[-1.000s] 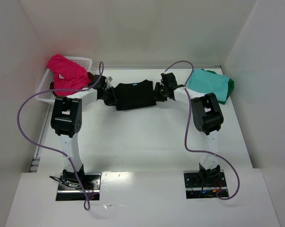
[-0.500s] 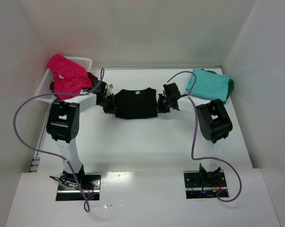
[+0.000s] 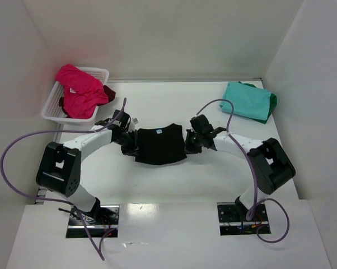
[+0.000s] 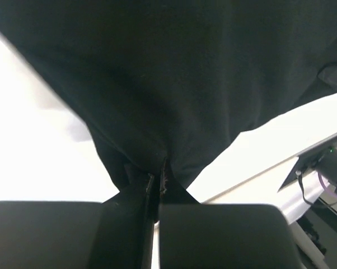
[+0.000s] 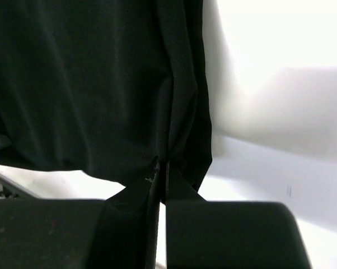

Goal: Fold and stack the t-shirts
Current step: Fold the long partially folded tshirt into a neat square

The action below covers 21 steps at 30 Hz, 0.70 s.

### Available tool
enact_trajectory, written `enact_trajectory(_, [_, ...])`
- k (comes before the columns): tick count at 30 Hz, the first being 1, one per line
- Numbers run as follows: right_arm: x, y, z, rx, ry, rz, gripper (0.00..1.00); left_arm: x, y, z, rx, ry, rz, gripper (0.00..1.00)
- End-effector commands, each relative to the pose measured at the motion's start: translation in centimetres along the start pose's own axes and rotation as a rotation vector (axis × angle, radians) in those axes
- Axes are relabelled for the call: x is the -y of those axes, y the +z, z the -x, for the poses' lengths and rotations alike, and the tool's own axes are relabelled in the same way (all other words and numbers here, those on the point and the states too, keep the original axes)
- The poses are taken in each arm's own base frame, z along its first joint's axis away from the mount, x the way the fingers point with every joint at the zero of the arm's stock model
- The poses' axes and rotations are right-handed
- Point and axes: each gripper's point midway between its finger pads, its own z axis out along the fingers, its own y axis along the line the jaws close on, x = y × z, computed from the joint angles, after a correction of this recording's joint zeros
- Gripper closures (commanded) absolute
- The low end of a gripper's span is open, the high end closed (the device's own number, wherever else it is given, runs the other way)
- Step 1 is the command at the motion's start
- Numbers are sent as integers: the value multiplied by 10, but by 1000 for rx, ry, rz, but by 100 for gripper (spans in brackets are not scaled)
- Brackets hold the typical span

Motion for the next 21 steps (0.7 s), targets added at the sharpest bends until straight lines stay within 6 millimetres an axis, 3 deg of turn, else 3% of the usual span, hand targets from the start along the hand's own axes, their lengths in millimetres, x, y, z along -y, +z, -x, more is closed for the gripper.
enact_trajectory(1, [-5,-19,-22,-16,37,-1,97,1,-13,-18,-21,-37,9,100])
enact_trajectory(3, [1,-23,-31,-41,56,-24,92,1,-17,-24,-24,-48,10,97])
enact_trajectory(5, [6,-28,-39,-57,69,-40,70,1,-24,-27,-21,-57,17,63])
enact_trajectory(9, [4,-45,-28,2,62,-54,29,5,-43,-16,52,-37,47,32])
enact_trajectory(14, [-3,-69,19,148,38,-38,2,17,-55,14,123,3,50,25])
enact_trajectory(16, [-6,-75,41,210,18,-14,0,14,-51,24,128,16,72,24])
enact_trajectory(21, [0,-63,59,242,-17,-28,0,33,-55,64,225,84,42,24])
